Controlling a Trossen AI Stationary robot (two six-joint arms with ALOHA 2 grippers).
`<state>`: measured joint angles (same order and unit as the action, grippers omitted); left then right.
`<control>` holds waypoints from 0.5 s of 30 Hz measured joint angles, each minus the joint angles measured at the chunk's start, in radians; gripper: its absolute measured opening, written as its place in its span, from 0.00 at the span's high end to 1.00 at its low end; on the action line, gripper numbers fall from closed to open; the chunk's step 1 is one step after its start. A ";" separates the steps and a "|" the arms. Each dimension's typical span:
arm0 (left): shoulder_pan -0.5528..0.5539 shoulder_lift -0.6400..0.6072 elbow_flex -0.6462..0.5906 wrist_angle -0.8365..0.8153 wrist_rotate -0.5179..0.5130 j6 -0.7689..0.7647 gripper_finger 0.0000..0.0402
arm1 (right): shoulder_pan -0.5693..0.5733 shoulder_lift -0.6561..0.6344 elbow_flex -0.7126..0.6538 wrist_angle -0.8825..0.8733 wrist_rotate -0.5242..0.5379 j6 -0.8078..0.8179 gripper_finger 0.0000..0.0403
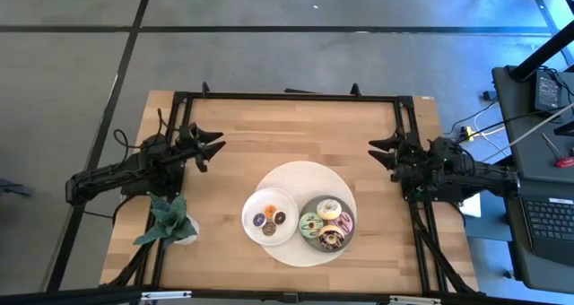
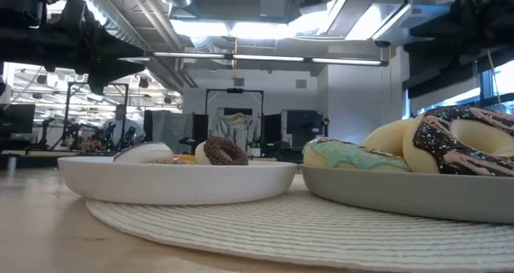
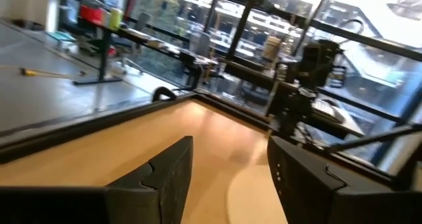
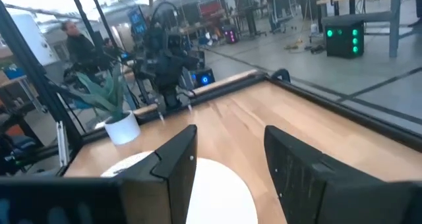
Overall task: Pick & Place donuts
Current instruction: Return to Home Position
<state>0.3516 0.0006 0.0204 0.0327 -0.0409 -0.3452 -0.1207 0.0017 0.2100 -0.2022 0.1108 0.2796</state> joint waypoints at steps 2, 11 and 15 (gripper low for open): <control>0.000 0.000 0.000 0.000 -0.028 0.009 0.53 | 0.000 0.000 -0.031 0.057 0.000 -0.002 0.56; 0.000 0.001 0.000 -0.007 -0.054 0.009 0.52 | 0.000 0.000 -0.177 0.249 0.001 0.007 0.56; 0.000 0.001 0.000 -0.007 -0.053 0.008 0.52 | -0.001 0.000 -0.203 0.301 0.002 0.005 0.56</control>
<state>0.3515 0.0017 0.0204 0.0257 -0.0944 -0.3368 -0.1215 0.0018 0.0067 0.0990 0.1127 0.2848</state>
